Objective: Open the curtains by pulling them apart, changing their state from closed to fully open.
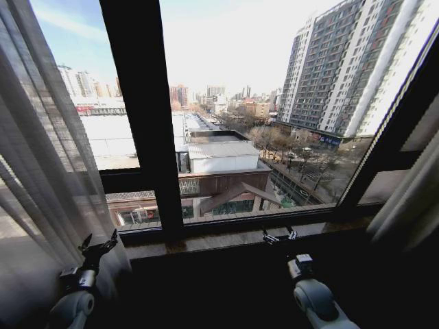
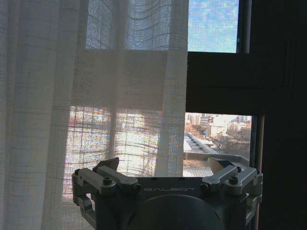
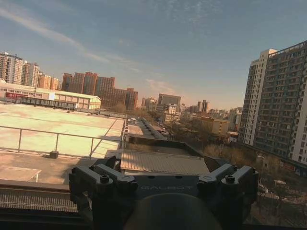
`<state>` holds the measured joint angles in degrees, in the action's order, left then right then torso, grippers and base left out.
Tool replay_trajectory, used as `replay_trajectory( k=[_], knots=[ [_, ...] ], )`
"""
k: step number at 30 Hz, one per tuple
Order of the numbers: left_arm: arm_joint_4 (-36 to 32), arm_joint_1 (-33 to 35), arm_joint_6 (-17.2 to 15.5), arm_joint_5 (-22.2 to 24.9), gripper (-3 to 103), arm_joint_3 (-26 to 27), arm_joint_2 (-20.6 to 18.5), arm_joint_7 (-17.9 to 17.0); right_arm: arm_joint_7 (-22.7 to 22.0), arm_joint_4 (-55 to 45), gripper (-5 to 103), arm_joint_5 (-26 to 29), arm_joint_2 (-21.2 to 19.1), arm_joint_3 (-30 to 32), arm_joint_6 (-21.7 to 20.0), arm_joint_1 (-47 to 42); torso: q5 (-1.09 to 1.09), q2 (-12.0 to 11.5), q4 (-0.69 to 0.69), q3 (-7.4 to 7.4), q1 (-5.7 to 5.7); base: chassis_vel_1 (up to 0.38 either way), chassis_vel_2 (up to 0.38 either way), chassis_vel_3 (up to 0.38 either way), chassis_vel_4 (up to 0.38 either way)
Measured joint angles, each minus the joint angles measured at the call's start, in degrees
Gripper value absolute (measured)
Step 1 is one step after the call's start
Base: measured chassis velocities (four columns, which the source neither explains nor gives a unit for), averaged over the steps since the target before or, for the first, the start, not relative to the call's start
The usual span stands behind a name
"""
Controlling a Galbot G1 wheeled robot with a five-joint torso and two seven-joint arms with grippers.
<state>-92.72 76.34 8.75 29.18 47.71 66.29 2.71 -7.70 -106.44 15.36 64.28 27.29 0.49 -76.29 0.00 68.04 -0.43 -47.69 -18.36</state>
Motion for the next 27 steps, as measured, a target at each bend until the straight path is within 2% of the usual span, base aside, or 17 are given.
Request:
replay_trajectory(
  k=[27],
  knots=[
    [0.0, 0.0, 0.0, 0.0, 100, 0.0, 0.0, 0.0, 0.0, 0.0, 100, 0.0, 0.0, 0.0, 0.0, 0.0, 0.0, 0.0, 0.0, 0.0, 0.0, 0.0, 0.0, 0.0, 0.0]
  ],
)
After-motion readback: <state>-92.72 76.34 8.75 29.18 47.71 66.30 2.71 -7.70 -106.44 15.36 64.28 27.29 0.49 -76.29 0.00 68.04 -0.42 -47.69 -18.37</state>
